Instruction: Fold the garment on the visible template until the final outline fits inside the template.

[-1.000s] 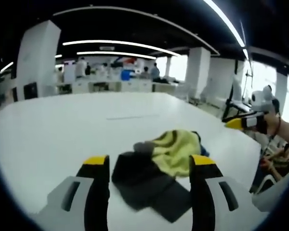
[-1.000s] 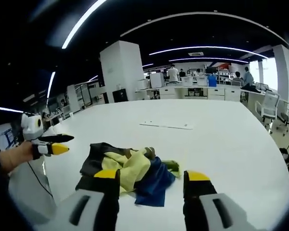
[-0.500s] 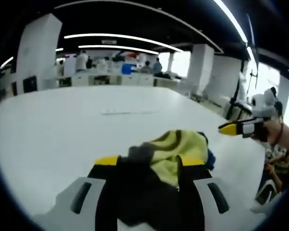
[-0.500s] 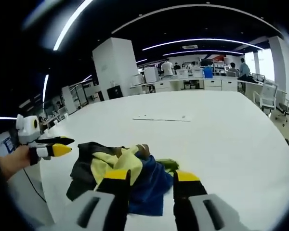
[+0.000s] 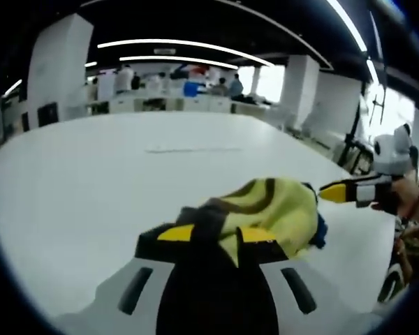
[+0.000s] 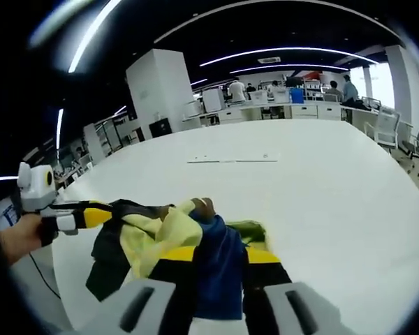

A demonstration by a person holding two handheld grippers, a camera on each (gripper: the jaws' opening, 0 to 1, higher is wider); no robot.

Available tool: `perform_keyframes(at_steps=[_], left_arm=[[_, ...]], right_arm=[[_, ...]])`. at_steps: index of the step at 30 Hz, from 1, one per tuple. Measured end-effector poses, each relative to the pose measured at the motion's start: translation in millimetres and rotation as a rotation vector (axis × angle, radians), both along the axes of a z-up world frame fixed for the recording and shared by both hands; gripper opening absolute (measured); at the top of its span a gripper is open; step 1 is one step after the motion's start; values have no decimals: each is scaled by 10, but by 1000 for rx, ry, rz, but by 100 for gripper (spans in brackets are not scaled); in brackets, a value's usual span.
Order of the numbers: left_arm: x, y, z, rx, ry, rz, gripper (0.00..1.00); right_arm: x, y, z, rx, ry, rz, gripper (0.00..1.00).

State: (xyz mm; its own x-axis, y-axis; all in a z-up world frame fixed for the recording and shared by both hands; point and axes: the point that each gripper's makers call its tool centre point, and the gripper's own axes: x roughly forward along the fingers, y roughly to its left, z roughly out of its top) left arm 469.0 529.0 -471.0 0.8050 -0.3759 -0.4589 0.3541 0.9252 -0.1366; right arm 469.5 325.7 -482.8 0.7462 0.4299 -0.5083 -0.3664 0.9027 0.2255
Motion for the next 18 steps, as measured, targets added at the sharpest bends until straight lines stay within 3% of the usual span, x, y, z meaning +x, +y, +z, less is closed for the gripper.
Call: perform_keyframes(at_steps=[2, 7, 14, 18], left_arm=[[26, 36, -47, 63, -5, 5, 18], [52, 87, -123, 102, 2, 38, 15], [73, 157, -162, 123, 3, 75, 7], [37, 178, -255, 141, 36, 88, 6]], right_arm=[[6, 2, -22, 0, 2, -4, 18], [22, 34, -69, 17, 15, -9, 14], [29, 82, -125, 37, 34, -17, 12], [30, 118, -146, 42, 38, -18, 8]])
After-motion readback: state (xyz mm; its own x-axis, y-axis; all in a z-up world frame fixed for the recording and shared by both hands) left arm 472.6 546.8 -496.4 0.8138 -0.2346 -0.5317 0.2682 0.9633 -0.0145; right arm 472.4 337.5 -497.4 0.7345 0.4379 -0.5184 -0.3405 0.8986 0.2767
